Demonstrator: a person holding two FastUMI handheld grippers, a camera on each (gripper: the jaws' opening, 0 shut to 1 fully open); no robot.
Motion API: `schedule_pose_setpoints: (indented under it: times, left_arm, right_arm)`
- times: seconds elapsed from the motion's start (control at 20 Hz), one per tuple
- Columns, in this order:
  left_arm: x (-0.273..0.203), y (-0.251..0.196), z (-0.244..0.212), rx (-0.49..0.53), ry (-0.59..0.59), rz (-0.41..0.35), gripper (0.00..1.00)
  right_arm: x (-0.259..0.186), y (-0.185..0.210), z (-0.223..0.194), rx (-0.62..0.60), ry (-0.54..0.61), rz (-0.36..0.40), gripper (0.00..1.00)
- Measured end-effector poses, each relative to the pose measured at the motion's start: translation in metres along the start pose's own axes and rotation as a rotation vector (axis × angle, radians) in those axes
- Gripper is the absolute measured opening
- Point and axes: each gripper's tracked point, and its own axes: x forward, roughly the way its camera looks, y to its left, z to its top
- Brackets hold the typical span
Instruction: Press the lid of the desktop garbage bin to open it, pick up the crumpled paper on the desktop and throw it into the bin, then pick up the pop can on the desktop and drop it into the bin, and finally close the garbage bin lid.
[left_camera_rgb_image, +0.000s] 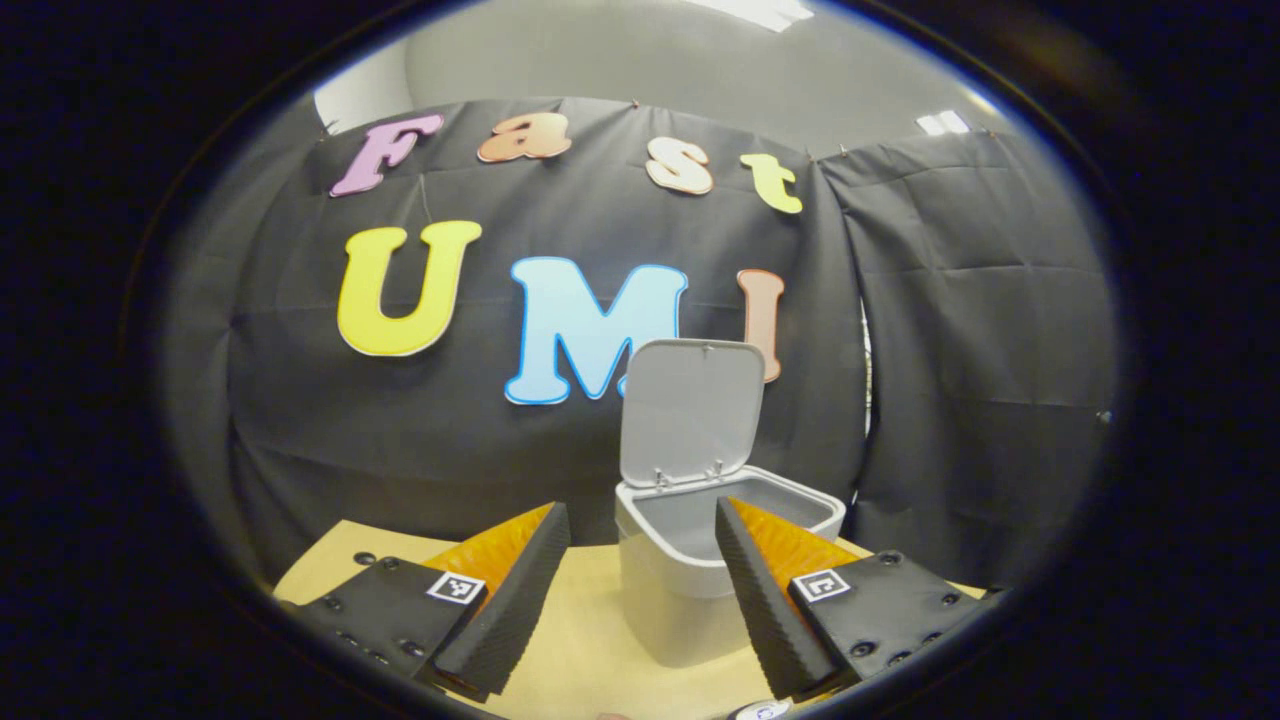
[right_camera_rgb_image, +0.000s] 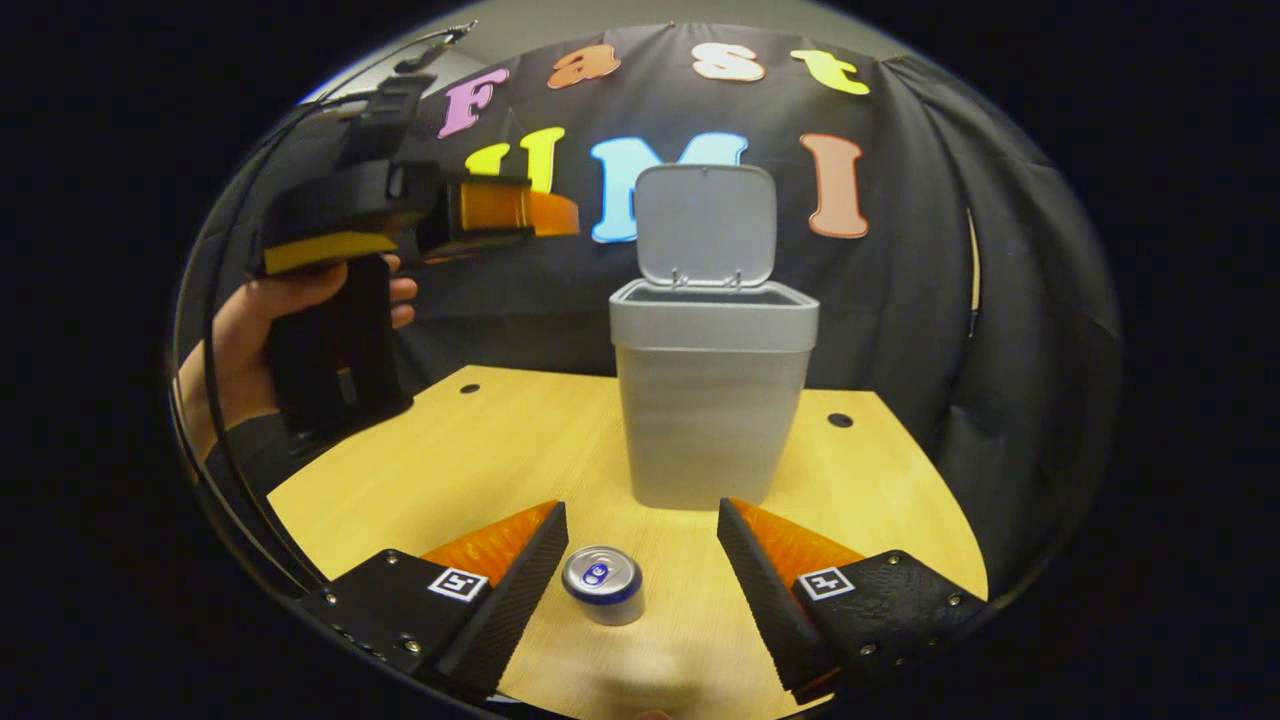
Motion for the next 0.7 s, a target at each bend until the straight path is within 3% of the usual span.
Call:
schedule_pose_setpoints:
  times: [0.25,0.7]
  left_arm:
    - [-0.039,0.030,-0.006,0.035,0.011,0.081,0.95]
    - [-0.086,0.057,-0.001,0.001,0.010,0.184,0.95]
  right_arm:
    - [0.026,0.016,-0.026,-0.033,0.092,0.055,0.97]
    - [0.058,0.017,-0.089,-0.029,0.261,0.058,0.97]
